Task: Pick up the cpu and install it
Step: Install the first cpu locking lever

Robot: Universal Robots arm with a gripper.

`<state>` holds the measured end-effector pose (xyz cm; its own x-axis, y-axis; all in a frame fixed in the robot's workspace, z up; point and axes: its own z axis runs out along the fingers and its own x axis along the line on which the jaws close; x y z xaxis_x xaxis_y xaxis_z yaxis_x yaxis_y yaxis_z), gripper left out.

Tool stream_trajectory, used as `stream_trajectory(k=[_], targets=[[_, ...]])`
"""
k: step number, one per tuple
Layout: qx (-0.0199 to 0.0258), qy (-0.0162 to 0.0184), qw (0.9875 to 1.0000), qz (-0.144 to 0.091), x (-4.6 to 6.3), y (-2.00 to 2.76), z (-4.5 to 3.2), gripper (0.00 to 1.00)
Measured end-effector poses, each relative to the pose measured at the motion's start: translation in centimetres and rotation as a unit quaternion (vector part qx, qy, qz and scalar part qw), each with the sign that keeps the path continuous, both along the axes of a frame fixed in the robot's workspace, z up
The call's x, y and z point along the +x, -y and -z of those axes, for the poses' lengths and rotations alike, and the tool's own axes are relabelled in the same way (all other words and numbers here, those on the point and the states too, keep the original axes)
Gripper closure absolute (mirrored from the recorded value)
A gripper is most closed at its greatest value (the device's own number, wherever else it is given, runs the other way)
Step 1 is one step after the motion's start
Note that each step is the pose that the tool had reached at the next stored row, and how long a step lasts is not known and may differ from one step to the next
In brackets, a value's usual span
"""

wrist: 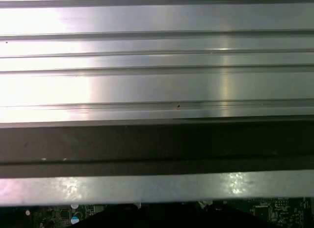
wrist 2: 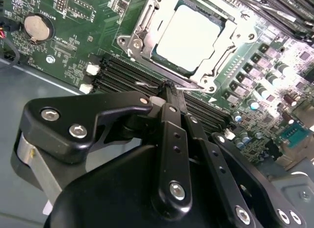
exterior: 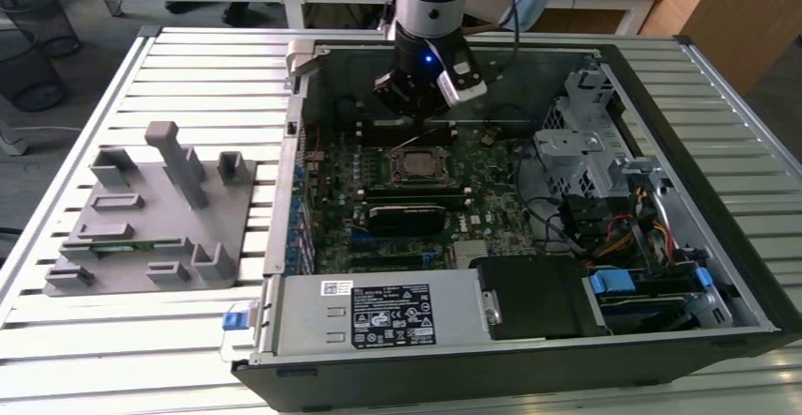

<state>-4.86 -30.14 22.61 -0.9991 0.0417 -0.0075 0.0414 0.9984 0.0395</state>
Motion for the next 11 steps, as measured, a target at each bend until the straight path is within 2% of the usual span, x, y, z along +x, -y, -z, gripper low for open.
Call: stream_trajectory(k=[11], targets=[[0.0000,0.0000,1.0000,0.000,0.87,-0.06,0.30,0.89]])
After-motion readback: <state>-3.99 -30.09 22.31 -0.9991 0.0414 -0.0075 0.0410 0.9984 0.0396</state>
